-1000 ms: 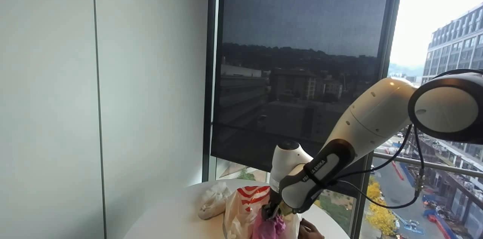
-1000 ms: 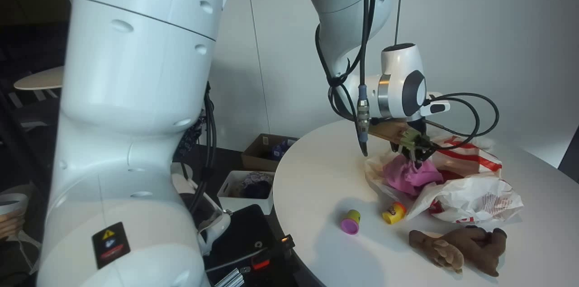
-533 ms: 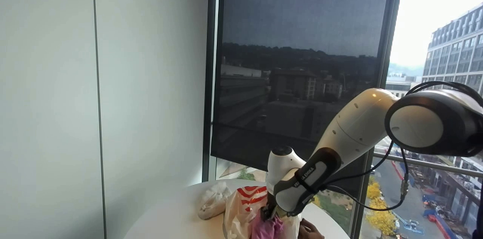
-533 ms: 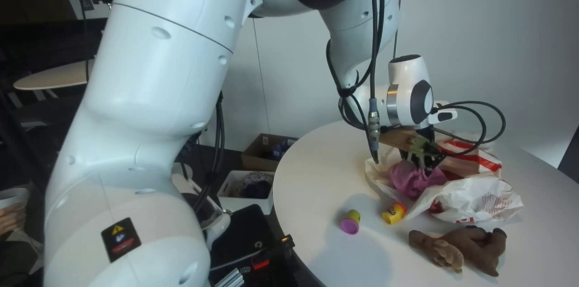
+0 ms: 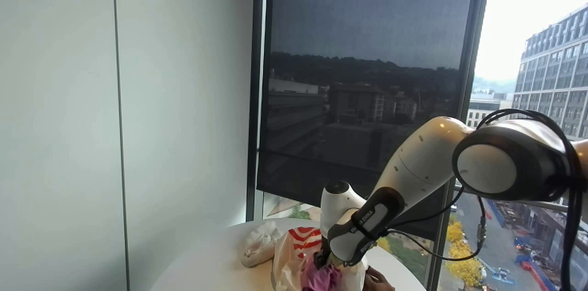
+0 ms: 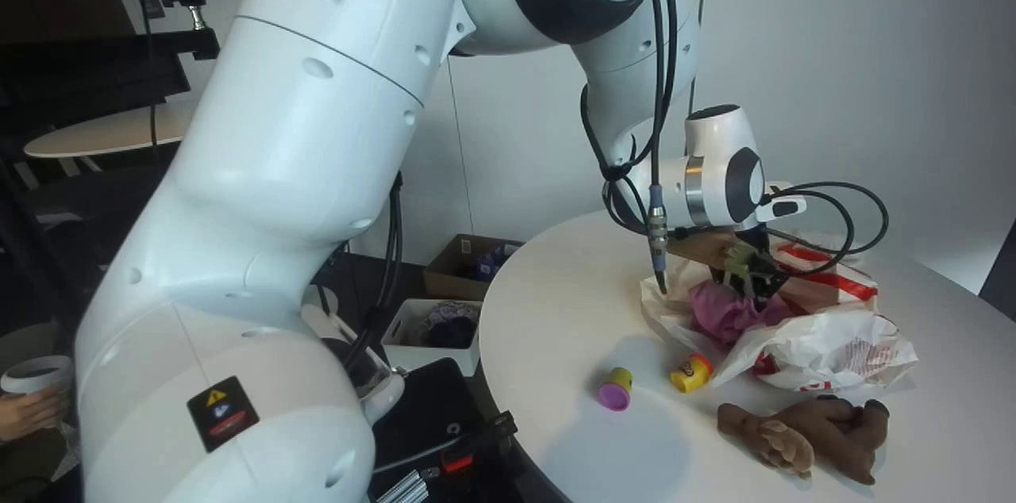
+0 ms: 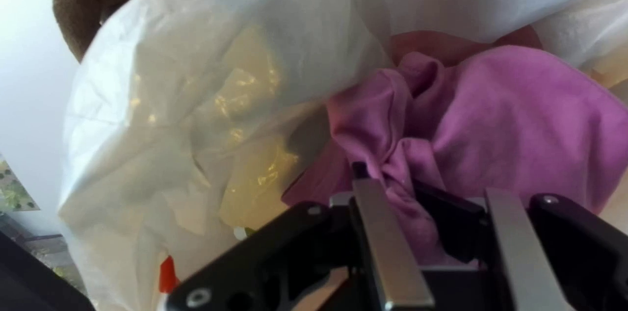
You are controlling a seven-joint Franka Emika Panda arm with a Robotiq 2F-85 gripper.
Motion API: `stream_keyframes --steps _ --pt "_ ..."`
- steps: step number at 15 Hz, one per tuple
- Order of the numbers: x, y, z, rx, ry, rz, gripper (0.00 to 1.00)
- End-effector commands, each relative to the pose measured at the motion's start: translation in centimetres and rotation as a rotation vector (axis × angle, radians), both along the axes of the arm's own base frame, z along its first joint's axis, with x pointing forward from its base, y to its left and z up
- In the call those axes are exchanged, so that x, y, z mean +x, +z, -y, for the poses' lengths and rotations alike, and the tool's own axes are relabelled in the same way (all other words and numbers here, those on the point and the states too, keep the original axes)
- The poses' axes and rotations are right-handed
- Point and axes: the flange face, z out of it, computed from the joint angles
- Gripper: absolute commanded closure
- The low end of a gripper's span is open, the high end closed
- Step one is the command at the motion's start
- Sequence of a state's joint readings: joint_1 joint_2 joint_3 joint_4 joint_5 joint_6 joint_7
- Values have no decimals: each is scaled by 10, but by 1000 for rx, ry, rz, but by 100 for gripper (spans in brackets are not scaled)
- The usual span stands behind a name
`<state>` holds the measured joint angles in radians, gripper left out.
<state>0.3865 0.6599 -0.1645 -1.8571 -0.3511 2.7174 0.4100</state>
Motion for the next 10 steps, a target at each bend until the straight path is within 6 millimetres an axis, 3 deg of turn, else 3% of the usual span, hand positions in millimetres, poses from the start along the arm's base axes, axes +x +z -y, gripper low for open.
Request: stream_keyframes --steps 1,5,6,8,10 --pt "13 -22 0 -19 9 4 87" --pt "17 -35 0 -51 18 13 85" --pt "17 -33 0 -58 9 20 60" --pt "9 -16 -4 -121 41 40 57" --pt "-1 3 -10 -175 69 84 42"
